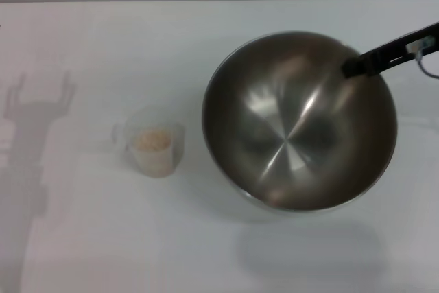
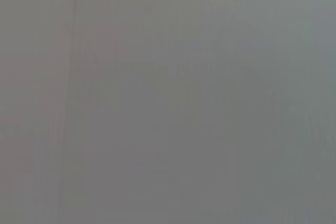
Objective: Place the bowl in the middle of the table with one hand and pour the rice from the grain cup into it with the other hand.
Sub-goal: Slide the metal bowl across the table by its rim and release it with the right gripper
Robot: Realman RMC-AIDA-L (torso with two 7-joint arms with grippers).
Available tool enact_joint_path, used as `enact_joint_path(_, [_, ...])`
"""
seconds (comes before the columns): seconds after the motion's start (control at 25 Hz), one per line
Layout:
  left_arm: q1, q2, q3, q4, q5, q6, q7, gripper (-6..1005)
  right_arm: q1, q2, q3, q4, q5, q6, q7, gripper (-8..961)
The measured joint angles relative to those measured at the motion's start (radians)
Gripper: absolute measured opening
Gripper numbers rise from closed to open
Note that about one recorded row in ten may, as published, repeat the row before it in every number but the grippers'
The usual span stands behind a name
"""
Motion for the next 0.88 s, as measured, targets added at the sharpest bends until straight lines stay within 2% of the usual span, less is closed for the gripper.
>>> enact_joint_path(0.28, [0.000,0.000,-0.001,0.000,0.002,0.000,0.000,789,0.054,0.000,-0.048,0.160,0.010,-0.056,-0.015,30])
enact_joint_path(0.48, [0.004,0.000,-0.001,-0.001,0.004,0.003,0.000,788,0.075,-0.002,-0.058,0.222,-0.006,-0.077,-0.014,30])
enact_joint_path(0.8, [0.007,0.000,0.003,-0.002,0.004,0.008,0.000,787,0.085,-0.003,-0.058,0.238,-0.033,-0.081,-0.006,29])
enact_joint_path(0.88, [0.010,0.000,0.006,-0.003,0.004,0.013,0.000,787,0.088,-0.002,-0.058,0.236,-0.033,-0.081,-0.006,62])
